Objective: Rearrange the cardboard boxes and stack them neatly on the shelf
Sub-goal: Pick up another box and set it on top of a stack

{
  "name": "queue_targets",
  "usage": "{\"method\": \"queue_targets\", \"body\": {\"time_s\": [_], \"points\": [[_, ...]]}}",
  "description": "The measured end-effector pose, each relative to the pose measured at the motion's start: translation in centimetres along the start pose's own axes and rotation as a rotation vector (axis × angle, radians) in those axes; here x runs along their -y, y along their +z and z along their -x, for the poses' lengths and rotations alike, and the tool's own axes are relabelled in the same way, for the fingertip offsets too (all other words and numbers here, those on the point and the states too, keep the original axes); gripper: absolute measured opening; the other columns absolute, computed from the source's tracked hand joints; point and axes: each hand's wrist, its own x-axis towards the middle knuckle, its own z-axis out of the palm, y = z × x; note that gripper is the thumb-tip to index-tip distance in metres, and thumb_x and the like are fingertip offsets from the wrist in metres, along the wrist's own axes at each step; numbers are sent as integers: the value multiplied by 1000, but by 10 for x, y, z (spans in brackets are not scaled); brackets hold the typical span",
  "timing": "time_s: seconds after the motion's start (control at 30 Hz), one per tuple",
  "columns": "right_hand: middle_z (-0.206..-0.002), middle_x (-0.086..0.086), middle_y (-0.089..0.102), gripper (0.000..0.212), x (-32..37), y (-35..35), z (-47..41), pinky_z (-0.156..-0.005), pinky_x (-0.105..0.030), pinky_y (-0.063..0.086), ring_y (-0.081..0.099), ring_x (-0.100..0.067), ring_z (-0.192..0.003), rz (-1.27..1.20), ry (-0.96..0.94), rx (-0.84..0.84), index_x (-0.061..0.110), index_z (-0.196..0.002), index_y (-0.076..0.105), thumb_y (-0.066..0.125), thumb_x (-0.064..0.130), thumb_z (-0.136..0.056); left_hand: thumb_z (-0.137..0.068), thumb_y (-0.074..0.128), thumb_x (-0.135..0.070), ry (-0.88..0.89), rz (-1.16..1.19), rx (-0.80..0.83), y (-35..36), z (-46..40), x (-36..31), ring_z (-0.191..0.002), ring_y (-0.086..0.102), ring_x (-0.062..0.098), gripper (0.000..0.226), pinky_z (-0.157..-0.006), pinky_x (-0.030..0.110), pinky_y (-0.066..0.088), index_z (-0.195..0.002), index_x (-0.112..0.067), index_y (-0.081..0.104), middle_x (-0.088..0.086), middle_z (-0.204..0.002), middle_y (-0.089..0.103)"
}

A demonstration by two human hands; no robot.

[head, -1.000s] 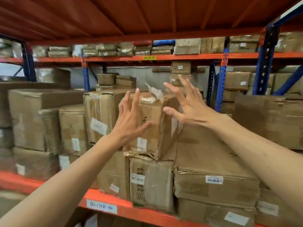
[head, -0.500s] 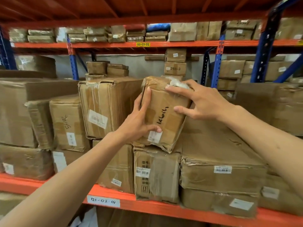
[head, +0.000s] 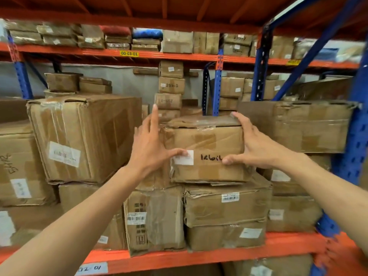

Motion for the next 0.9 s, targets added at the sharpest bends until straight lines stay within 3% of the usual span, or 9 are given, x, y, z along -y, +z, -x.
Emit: {"method": "queue_targets", "body": {"time_s": [0.13, 0.23, 0.33, 0.47, 0.6, 0.7, 0.8, 0.87, 0.9], "points": [[-164, -6, 16, 144, -9, 10, 18, -103, -60, 46, 50, -43, -130, -30, -7, -97, 64, -150, -9, 92, 70, -48, -49, 86, -77, -110, 346, 242, 11, -4, 2, -151, 25, 14, 142, -122, 40, 21, -159, -46, 2, -6, -167, 22], [-168, -3, 9, 146, -6, 8, 13, -102, -64, 46, 49, -47, -131, -15, -21, -152, 67, -150, -5, 97, 60, -46, -64, 89, -61, -39, 494, 321, 11, -7, 0, -143, 38, 6, 100, -119, 43, 33, -148, -59, 33, -16, -157, 41], [-161, 3, 20, 127, -17, 4, 8, -109, -56, 42, 44, -39, -137, 36, 42, -141, 49, -151, 24, 96, 60, -47, -78, 85, -44, -8, 543, 252, 21, -4, -15, -138, 48, 13, 62, -113, 47, 43, -132, -52, 56, -7, -148, 53], [-159, -1, 28, 108, -44, 9, 16, -103, -57, 45, 50, -40, -131, 166, 103, -263, 31, -148, 38, 95, 51, -58, -97, 65, -16, 90, 364, 241, 49, 4, -52, -154, 15, 30, 62, -123, 53, 21, -135, -62, 50, 19, -159, 37], [-153, -5, 38, 80, -72, 9, 27, -75, -53, 55, 64, -43, -105, 353, 24, -376, 17, -134, 47, 87, 50, -73, -96, 59, -5, 173, 190, 236, 67, 4, -68, -131, 53, 41, 64, -118, 55, 32, -135, -54, 51, 33, -160, 17], [-150, -6, 41, 65, -79, 1, 27, -63, -44, 50, 66, -38, -93, 482, -51, -334, 13, -125, 53, 82, 50, -80, -94, 60, -5, 198, 138, 232, 71, 0, -63, -132, 53, 38, 67, -122, 40, 19, -134, -57, 46, 30, -156, 31], [-132, -8, 51, 71, -77, -10, 19, -63, -38, 43, 65, -33, -90, 468, -56, -329, 15, -130, 46, 82, 51, -81, -98, 60, -10, 230, 109, 206, 74, -2, -58, -111, 68, 38, 64, -115, 36, 29, -139, -56, 45, 29, -158, 31], [-131, -12, 50, 85, -74, -17, 15, -63, -38, 43, 64, -34, -93, 452, -74, -312, 16, -141, 38, 83, 51, -79, -100, 62, -26, 237, 115, 171, 76, -2, -58, -125, 58, 42, 66, -113, 45, 34, -153, -51, 32, 26, -162, 26], [-134, -15, 47, 95, -72, -19, 15, -63, -40, 48, 63, -36, -95, 464, -84, -273, 19, -150, 31, 83, 53, -78, -98, 64, -33, 218, 146, 148, 77, -1, -59, -133, 51, 40, 78, -111, 45, 36, -159, -46, 18, 22, -165, 23]]}}
